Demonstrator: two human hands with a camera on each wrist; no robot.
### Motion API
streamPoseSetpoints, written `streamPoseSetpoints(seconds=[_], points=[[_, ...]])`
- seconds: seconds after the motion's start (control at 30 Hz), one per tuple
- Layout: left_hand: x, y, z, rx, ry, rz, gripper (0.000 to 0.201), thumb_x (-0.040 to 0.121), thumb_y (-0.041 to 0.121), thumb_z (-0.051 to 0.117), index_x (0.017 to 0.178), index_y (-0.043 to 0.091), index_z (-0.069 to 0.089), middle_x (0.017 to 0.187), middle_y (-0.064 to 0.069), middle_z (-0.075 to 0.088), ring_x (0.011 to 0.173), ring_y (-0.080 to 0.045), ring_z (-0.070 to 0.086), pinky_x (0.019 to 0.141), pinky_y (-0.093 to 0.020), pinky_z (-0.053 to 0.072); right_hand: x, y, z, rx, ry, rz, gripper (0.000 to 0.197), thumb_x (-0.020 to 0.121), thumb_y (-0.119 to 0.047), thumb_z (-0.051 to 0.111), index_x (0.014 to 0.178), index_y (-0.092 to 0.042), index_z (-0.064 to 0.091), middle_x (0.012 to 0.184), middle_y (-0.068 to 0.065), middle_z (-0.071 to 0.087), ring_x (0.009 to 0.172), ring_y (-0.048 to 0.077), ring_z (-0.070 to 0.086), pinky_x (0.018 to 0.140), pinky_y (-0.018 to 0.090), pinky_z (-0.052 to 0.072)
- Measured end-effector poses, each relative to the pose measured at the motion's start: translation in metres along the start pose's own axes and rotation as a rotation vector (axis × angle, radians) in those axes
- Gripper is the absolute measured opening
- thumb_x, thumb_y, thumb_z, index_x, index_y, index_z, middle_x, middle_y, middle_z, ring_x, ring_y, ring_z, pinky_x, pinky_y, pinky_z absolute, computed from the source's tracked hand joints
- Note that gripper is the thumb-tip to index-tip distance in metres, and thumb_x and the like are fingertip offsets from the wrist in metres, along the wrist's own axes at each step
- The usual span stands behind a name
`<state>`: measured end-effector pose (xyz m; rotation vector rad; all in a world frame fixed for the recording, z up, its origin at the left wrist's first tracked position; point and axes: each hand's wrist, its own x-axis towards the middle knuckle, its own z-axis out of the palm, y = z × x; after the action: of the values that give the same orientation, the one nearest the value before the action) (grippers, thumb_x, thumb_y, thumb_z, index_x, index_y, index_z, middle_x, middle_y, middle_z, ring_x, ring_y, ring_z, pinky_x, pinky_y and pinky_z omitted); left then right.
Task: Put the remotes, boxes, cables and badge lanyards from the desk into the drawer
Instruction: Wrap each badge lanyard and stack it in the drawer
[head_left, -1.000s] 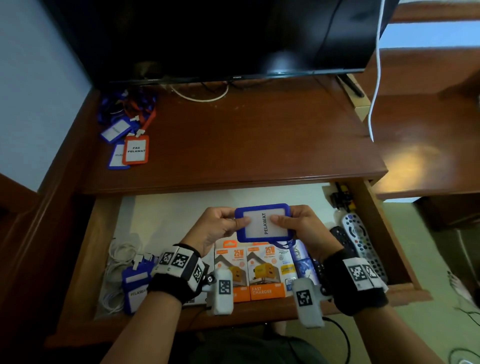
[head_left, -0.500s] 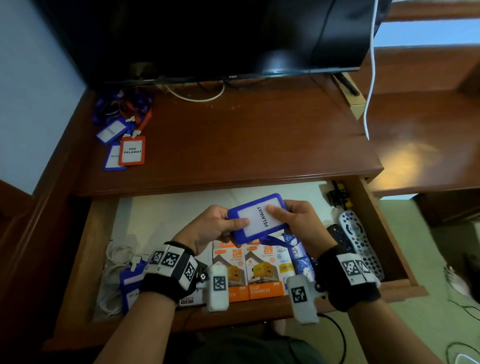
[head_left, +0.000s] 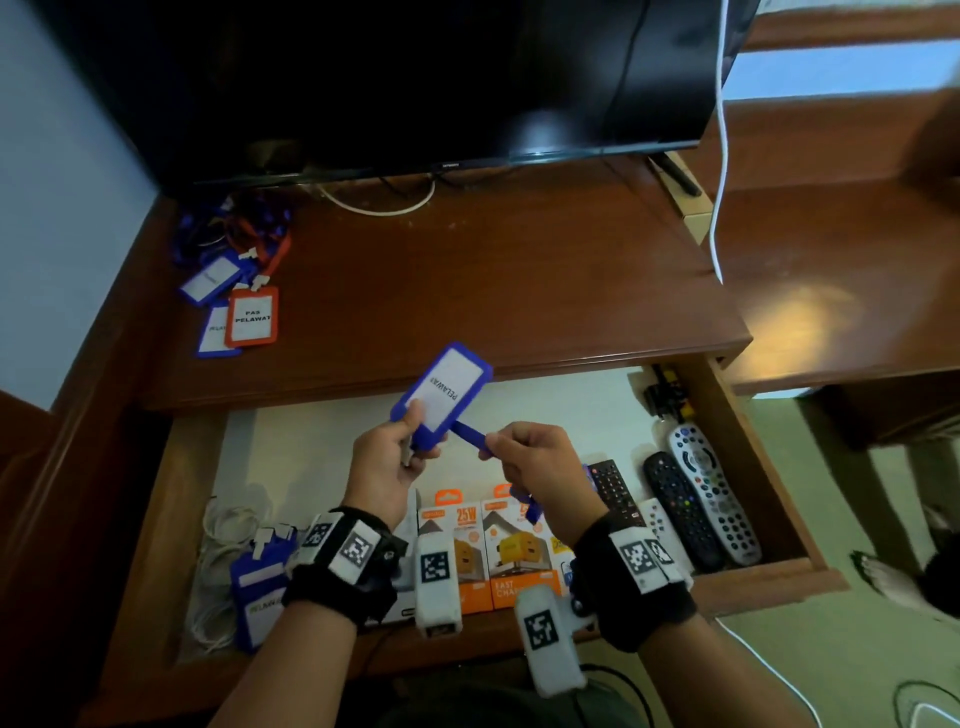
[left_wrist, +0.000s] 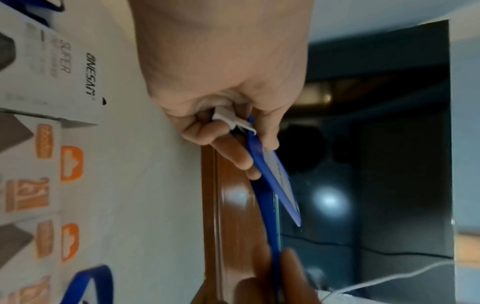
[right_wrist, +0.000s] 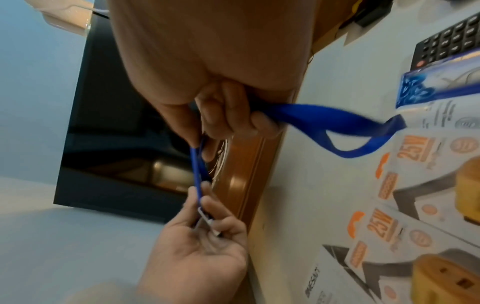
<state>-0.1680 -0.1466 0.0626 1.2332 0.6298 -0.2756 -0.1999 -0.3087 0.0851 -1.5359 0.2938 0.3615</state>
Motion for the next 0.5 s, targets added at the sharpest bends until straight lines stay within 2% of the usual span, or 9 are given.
streamPoseSetpoints(seconds=[0.1, 0.17, 0.23, 0.33, 0.43, 0.5], points=[[0.000, -0.008, 0.000, 0.174, 0.062, 0.068, 0.016, 0.091, 0.029, 0.062, 0.094, 0.013, 0.065, 0.070, -0.004, 0.069, 0.047, -0.007, 0.057, 0.054, -0.022, 0.037, -0.008, -0.007, 0.008, -0.026, -0.094, -0.040, 0.026, 0.096, -0.012, 0.052, 0.078, 0.003, 0.064, 0.041, -0.009, 0.038, 0.039, 0.006, 0.029, 0.042, 0.016, 0.027], [-0.001, -0.013, 0.001, 0.286, 0.057, 0.098, 0.018, 0.090, 0.028, 0.063, 0.093, 0.011, 0.067, 0.063, -0.001, 0.067, 0.043, -0.004, 0.055, 0.056, -0.025, 0.036, -0.012, -0.015, 0.011, 0.005, -0.166, -0.060, 0.027, 0.097, -0.009, 0.050, 0.081, 0.008, 0.062, 0.041, -0.011, 0.039, 0.038, 0.005, 0.027, 0.041, 0.015, 0.025], [-0.001, -0.017, 0.002, 0.396, 0.010, 0.087, 0.022, 0.090, 0.028, 0.063, 0.092, 0.007, 0.067, 0.064, -0.005, 0.068, 0.042, -0.005, 0.055, 0.056, -0.025, 0.037, -0.013, -0.025, 0.010, 0.055, -0.201, -0.078, 0.029, 0.099, -0.011, 0.047, 0.088, 0.012, 0.062, 0.042, -0.009, 0.037, 0.039, 0.006, 0.025, 0.042, 0.018, 0.022], [-0.002, -0.021, 0.001, 0.552, -0.104, 0.050, 0.023, 0.091, 0.026, 0.062, 0.085, 0.004, 0.066, 0.058, -0.005, 0.068, 0.041, -0.008, 0.055, 0.050, -0.021, 0.040, -0.013, -0.038, 0.005, 0.111, -0.171, -0.094, 0.031, 0.101, -0.013, 0.044, 0.096, 0.010, 0.064, 0.046, -0.006, 0.033, 0.041, 0.008, 0.025, 0.044, 0.019, 0.023], [0.000, -0.022, 0.001, 0.689, -0.219, 0.022, 0.021, 0.090, 0.027, 0.064, 0.081, 0.008, 0.069, 0.069, -0.013, 0.072, 0.048, -0.015, 0.056, 0.057, -0.026, 0.045, -0.009, -0.043, -0.001, 0.099, -0.137, -0.101, 0.028, 0.100, -0.013, 0.044, 0.101, 0.004, 0.066, 0.049, -0.004, 0.033, 0.044, 0.009, 0.025, 0.045, 0.022, 0.020], [0.001, -0.020, 0.001, 0.733, -0.283, 0.037, 0.019, 0.089, 0.025, 0.065, 0.077, 0.012, 0.069, 0.068, -0.012, 0.072, 0.048, -0.016, 0.055, 0.058, -0.028, 0.045, -0.006, -0.045, -0.006, 0.064, -0.130, -0.093, 0.026, 0.100, -0.013, 0.045, 0.103, 0.001, 0.066, 0.049, -0.003, 0.035, 0.044, 0.010, 0.026, 0.044, 0.020, 0.023]])
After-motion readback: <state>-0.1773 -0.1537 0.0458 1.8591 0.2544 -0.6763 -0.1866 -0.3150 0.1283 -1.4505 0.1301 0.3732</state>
